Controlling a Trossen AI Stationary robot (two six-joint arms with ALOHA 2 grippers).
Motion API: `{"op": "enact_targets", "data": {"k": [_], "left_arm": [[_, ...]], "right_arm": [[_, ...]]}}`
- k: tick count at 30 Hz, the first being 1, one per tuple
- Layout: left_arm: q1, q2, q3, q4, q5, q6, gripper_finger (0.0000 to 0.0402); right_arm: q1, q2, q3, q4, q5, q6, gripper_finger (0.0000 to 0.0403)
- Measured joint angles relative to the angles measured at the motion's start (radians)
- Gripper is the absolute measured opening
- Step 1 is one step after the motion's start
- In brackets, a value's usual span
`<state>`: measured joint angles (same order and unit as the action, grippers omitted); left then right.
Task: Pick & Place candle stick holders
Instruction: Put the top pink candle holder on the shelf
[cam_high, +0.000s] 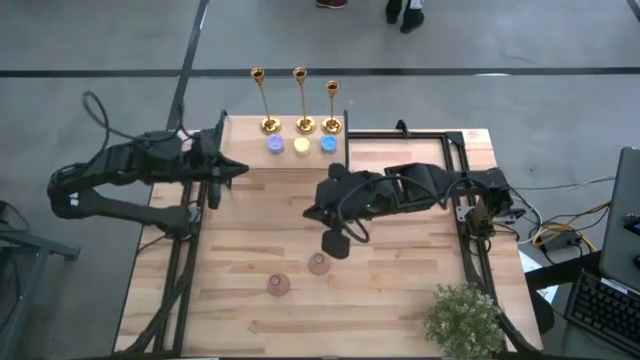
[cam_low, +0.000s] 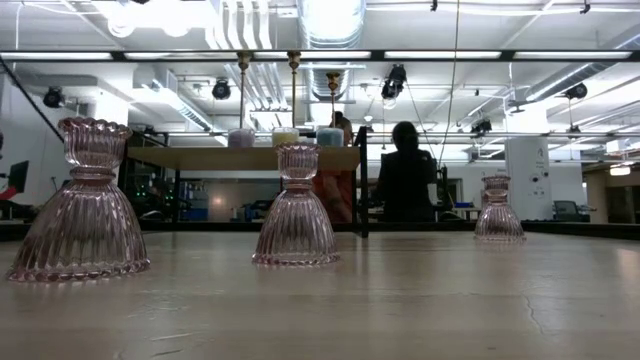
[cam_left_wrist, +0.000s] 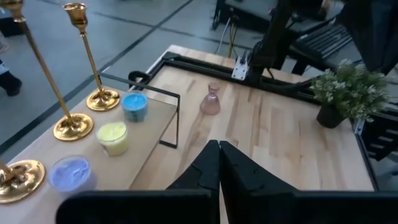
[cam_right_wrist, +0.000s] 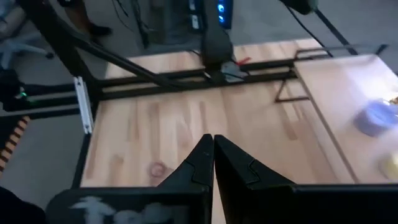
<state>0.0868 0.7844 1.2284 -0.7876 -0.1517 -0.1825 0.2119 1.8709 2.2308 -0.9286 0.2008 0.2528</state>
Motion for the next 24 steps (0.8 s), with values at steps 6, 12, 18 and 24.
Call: {"op": "enact_targets", "data": {"k": [6, 12, 18, 24], "left_arm": [[0.000, -0.149, -0.094, 0.002, 0.005, -0.001, 0.0014], [0.000, -0.266, -0.148, 0.003, 0.009, 0.002, 0.0005], [0.000, -0.341, -0.179, 0.005, 0.013, 0.001, 0.0011], [0.000, -0.384, -0.201, -0.025, 0.024, -0.006, 0.0009]], "right_arm": [[-0.001, 0.000, -0.080, 0.053, 0.000, 0.052, 0.0008], [-0.008, -0.046, -0.223, 0.268, -0.113, 0.084, 0.0008], [-0.032, -0.166, -0.476, 0.550, -0.155, 0.102, 0.0008], [-0.048, -0.325, -0.750, 0.631, -0.145, 0.240, 0.0008]]}}
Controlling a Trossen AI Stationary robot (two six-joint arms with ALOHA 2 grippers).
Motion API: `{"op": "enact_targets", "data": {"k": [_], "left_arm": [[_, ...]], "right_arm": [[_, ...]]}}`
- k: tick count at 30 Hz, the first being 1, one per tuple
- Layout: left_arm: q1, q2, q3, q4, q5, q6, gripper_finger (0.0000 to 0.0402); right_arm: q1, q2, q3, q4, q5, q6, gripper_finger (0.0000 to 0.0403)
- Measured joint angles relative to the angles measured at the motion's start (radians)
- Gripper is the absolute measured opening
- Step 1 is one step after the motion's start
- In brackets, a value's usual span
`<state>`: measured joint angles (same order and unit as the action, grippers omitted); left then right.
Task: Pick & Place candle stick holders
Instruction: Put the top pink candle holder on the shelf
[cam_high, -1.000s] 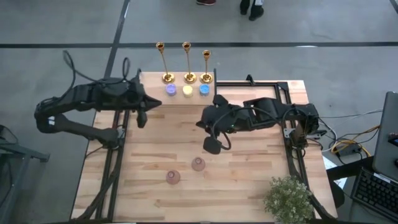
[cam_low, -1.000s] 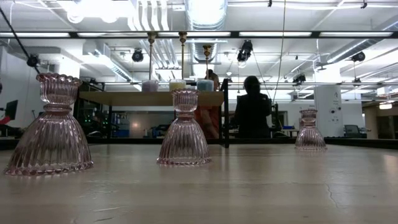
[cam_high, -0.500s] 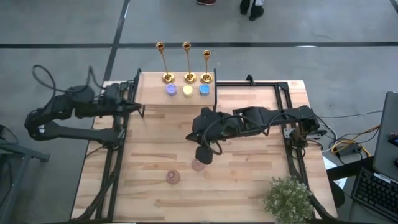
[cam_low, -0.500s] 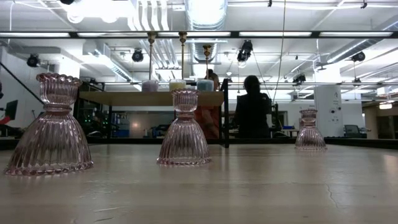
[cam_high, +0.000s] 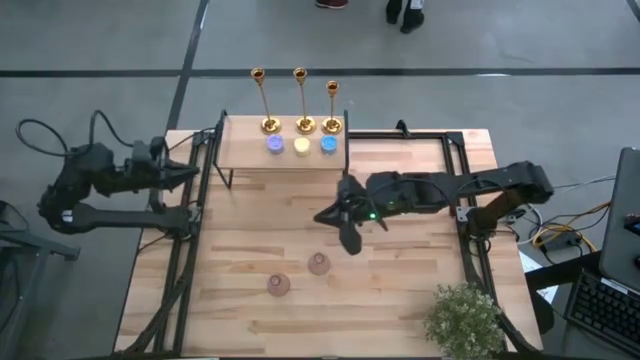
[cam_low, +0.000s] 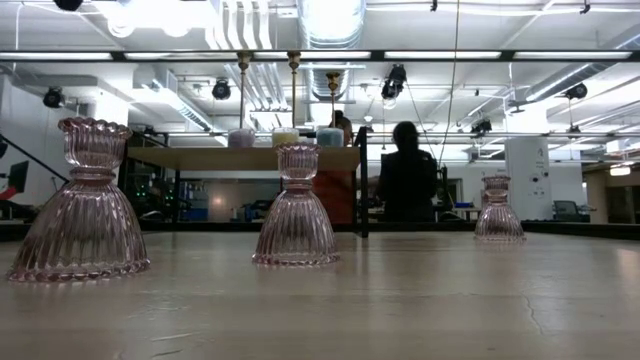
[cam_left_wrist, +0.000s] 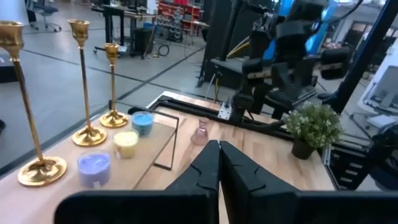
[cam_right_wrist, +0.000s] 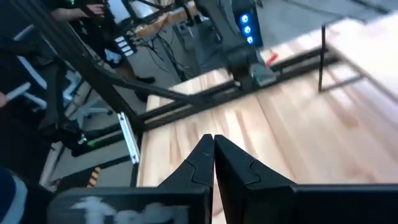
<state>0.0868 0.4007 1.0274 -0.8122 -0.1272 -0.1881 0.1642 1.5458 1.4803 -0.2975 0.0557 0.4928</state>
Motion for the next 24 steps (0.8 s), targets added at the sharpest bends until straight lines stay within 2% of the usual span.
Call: {"op": "enact_targets", "data": {"k": [6, 10, 16, 21, 24], "left_arm": [[0.000, -0.048, -0.060, 0.009, 0.016, -0.017, 0.0004], [0.000, -0.086, -0.117, 0.048, 0.014, -0.029, 0.0010], [0.000, -0.127, -0.174, 0.062, 0.022, -0.080, 0.0010], [0.000, -0.179, -0.212, 0.087, 0.005, -0.074, 0.0011], [0.000, -0.223, -0.245, 0.103, -0.008, -0.065, 0.0013]], "right_arm": [[0.001, -0.063, -0.196, 0.009, 0.014, 0.034, 0.0008], [-0.010, -0.065, -0.266, 0.049, 0.178, 0.262, 0.0008], [-0.004, -0.105, -0.355, 0.157, 0.187, 0.200, 0.0008], [-0.011, -0.224, -0.456, 0.190, 0.219, 0.184, 0.0008], [-0.011, -0.317, -0.546, 0.287, 0.226, 0.172, 0.0008]]}}
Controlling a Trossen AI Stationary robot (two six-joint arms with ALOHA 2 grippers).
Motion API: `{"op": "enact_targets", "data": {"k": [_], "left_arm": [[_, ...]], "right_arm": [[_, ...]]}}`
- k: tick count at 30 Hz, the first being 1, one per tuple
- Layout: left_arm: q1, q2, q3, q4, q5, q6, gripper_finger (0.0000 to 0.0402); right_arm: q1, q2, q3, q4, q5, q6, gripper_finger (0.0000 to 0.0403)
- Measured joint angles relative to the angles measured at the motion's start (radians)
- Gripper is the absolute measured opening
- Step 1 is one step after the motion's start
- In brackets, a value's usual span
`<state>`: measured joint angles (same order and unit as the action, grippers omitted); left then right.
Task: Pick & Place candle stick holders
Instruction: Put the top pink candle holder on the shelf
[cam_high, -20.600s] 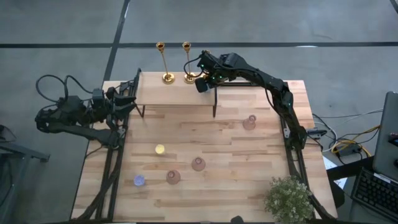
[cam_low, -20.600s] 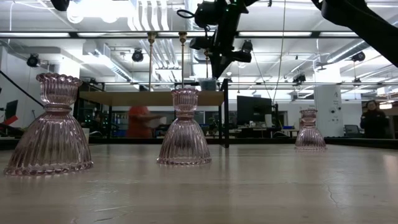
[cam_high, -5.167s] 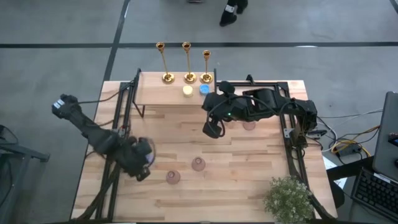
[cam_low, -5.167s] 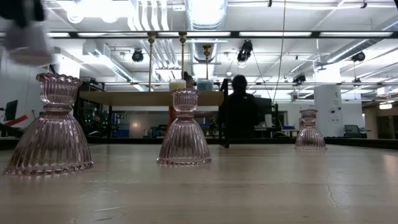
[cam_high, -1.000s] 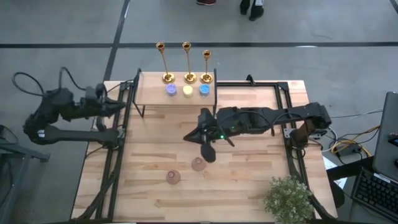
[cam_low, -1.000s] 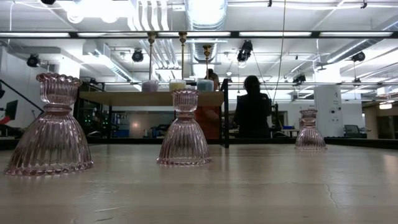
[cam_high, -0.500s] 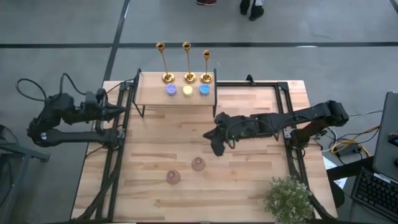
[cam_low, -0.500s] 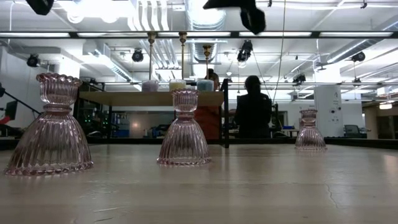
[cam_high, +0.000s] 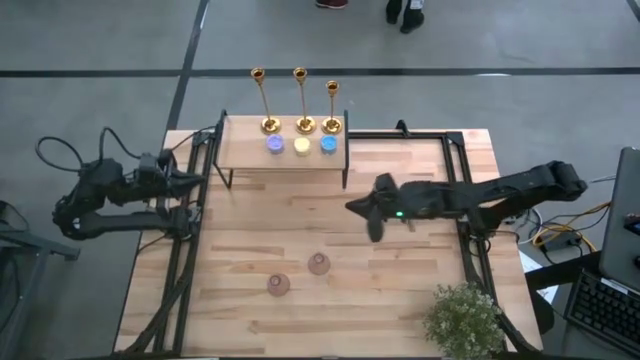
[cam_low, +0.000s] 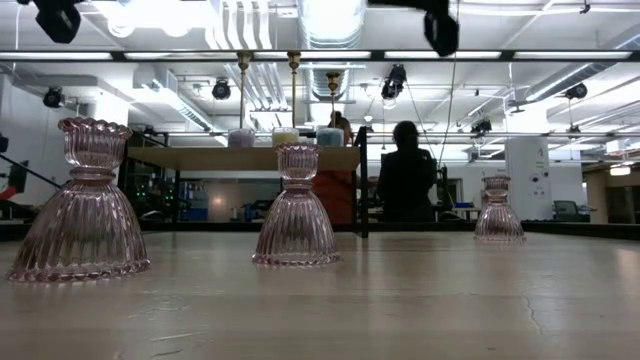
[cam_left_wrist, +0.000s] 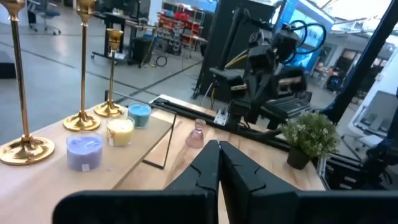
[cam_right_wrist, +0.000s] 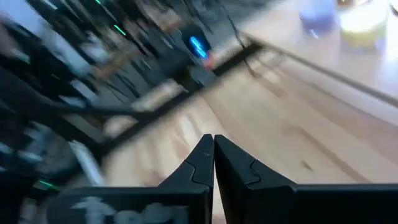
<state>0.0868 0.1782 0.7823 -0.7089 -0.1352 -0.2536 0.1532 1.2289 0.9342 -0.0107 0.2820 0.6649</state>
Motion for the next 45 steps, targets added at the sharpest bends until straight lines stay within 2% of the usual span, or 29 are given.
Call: {"op": "enact_targets", "data": {"k": [6, 9, 14, 19, 22, 26, 32, 36, 41, 45], "left_arm": [[0.001, -0.088, -0.083, 0.010, -0.054, -0.009, 0.0014], [0.001, -0.124, -0.126, 0.016, -0.074, -0.010, 0.0014], [0.001, -0.144, -0.161, 0.004, -0.109, -0.004, 0.0012], [0.001, -0.139, -0.182, 0.008, -0.118, 0.017, 0.0012], [0.001, -0.141, -0.211, 0.072, -0.117, 0.074, 0.0013], [0.001, -0.142, -0.284, 0.136, -0.128, 0.075, 0.0014], [0.000, -0.143, -0.401, 0.284, -0.094, -0.037, 0.0014], [0.000, -0.143, -0.440, 0.302, -0.091, -0.044, 0.0012], [0.001, -0.143, -0.492, 0.447, -0.099, -0.055, 0.0012], [0.001, -0.143, -0.540, 0.523, -0.136, -0.055, 0.0014]], "right_arm": [[0.000, -0.153, -0.209, 0.283, 0.021, -0.012, 0.0008], [0.002, -0.207, -0.284, 0.369, 0.067, -0.003, 0.0008], [0.000, -0.269, -0.354, 0.364, 0.146, 0.041, 0.0008], [0.001, -0.306, -0.397, 0.364, 0.145, -0.023, 0.0008], [-0.002, -0.331, -0.434, 0.366, 0.139, -0.080, 0.0008], [-0.018, -0.385, -0.510, 0.365, 0.083, -0.093, 0.0008], [-0.046, -0.512, -0.614, 0.374, -0.101, -0.099, 0.0008], [-0.047, -0.619, -0.678, 0.361, -0.141, -0.151, 0.0008], [-0.047, -0.757, -0.761, 0.353, -0.106, -0.207, 0.0008], [-0.048, -0.842, -0.776, 0.284, 0.030, -0.172, 0.0008]]}}
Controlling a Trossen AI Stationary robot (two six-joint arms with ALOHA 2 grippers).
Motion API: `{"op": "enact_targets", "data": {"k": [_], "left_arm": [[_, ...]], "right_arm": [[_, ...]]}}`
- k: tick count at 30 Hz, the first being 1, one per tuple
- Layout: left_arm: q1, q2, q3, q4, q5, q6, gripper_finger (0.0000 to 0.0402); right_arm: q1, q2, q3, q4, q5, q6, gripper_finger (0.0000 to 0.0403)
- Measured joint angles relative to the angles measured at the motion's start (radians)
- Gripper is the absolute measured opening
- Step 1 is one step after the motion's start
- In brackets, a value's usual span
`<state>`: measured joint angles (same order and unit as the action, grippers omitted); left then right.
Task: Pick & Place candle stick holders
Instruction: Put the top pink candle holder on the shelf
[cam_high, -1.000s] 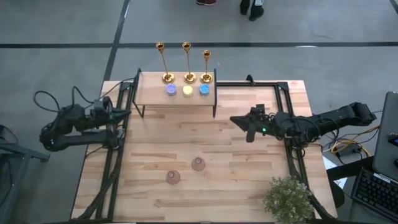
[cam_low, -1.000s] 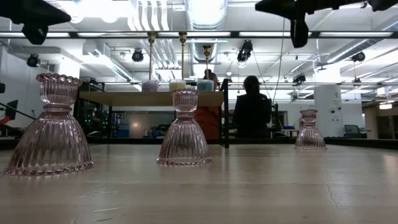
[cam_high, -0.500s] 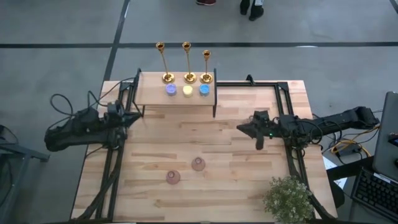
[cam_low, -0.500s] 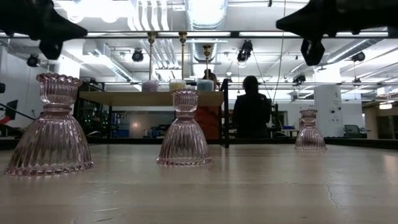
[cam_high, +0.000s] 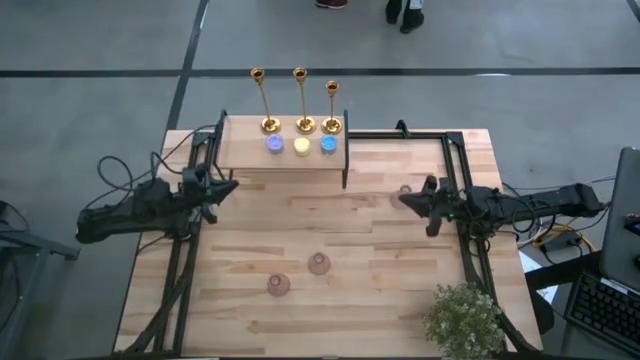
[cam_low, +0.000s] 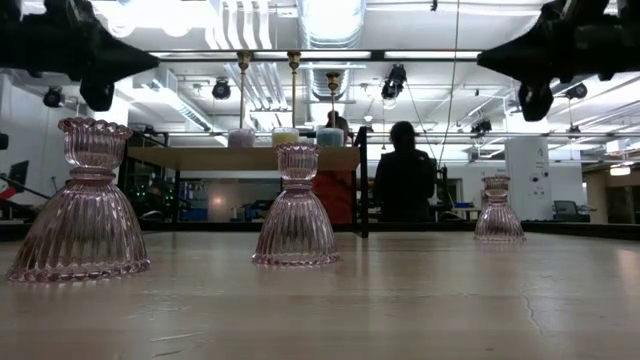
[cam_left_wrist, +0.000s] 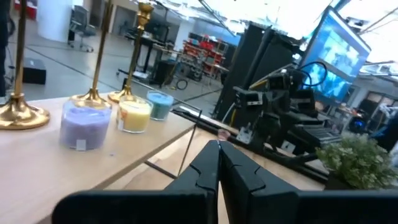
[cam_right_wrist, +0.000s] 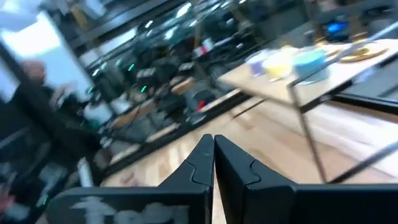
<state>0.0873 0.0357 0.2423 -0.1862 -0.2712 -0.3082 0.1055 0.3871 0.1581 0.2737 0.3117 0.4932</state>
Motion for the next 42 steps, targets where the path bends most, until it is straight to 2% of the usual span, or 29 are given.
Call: {"op": "enact_targets", "data": {"k": [3, 8, 13, 18, 21, 27, 30, 34, 42], "left_arm": [[0.000, 0.000, -0.025, 0.002, -0.004, -0.029, 0.0014], [0.000, 0.000, -0.077, -0.008, -0.004, -0.062, 0.0014], [0.000, 0.000, -0.141, -0.009, -0.004, -0.060, 0.0014], [0.000, 0.019, -0.155, -0.004, -0.001, -0.059, 0.0014], [0.000, 0.023, -0.150, -0.009, 0.000, -0.059, 0.0014], [0.000, 0.023, -0.149, -0.016, 0.000, -0.059, 0.0014], [0.000, 0.024, -0.149, -0.018, 0.000, -0.059, 0.0014], [0.000, 0.025, -0.149, -0.018, 0.000, -0.059, 0.0013], [0.000, 0.026, -0.149, -0.018, 0.000, -0.059, 0.0012]], "right_arm": [[-0.002, -0.042, 0.043, -0.124, 0.056, 0.026, 0.0008], [-0.002, -0.050, 0.166, -0.460, 0.058, 0.073, 0.0008], [-0.002, 0.026, 0.301, -0.761, 0.073, 0.194, 0.0009], [-0.001, 0.140, 0.404, -0.931, 0.079, 0.252, 0.0013], [-0.002, 0.229, 0.455, -0.990, 0.077, 0.264, 0.0034], [-0.013, 0.417, 0.535, -1.106, 0.079, 0.306, 0.0108], [-0.025, 0.496, 0.575, -1.159, 0.089, 0.308, 0.0132], [-0.035, 0.584, 0.596, -1.160, 0.098, 0.185, 0.0140], [-0.098, 0.700, 0.611, -1.161, 0.107, 0.000, 0.0119]]}}
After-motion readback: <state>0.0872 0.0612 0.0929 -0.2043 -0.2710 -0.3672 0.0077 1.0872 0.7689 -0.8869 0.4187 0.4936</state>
